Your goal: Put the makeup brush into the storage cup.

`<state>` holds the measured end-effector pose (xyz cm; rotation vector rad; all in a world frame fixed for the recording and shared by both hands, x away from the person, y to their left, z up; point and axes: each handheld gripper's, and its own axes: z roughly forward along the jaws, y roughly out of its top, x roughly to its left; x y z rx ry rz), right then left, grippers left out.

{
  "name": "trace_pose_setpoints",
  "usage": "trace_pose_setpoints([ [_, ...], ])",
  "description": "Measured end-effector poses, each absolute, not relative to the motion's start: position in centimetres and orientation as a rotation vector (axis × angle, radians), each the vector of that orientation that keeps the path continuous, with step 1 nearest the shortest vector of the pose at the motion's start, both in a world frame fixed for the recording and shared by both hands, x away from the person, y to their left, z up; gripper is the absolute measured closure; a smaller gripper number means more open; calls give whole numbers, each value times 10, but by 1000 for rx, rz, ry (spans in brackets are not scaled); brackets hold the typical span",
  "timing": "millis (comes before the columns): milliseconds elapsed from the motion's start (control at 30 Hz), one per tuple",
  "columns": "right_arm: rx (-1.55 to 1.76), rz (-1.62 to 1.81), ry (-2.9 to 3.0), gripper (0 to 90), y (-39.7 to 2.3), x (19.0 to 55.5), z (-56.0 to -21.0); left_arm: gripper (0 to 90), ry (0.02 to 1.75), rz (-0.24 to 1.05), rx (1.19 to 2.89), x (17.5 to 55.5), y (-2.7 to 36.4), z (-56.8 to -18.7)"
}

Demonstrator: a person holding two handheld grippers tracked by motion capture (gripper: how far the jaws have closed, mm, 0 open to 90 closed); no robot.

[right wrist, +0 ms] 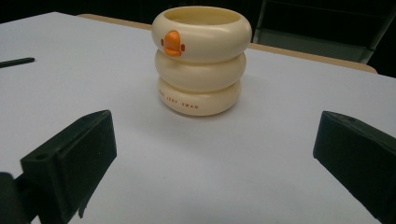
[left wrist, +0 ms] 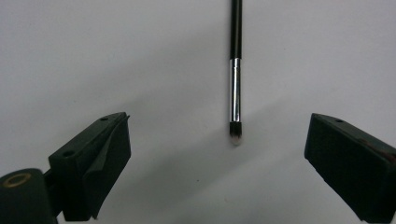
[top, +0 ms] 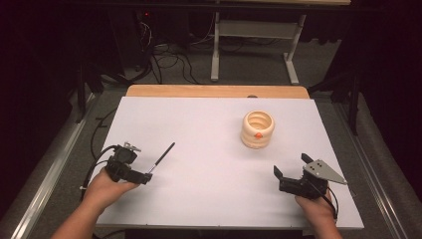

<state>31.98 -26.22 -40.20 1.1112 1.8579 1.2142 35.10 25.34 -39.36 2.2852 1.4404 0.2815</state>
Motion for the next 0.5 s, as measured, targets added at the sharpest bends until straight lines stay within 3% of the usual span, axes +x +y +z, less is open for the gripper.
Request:
trace_pose_setpoints([
  [500, 1106, 1218, 1862, 9, -261, 320, -402, 149, 1474, 198, 2384, 372, 245, -384],
])
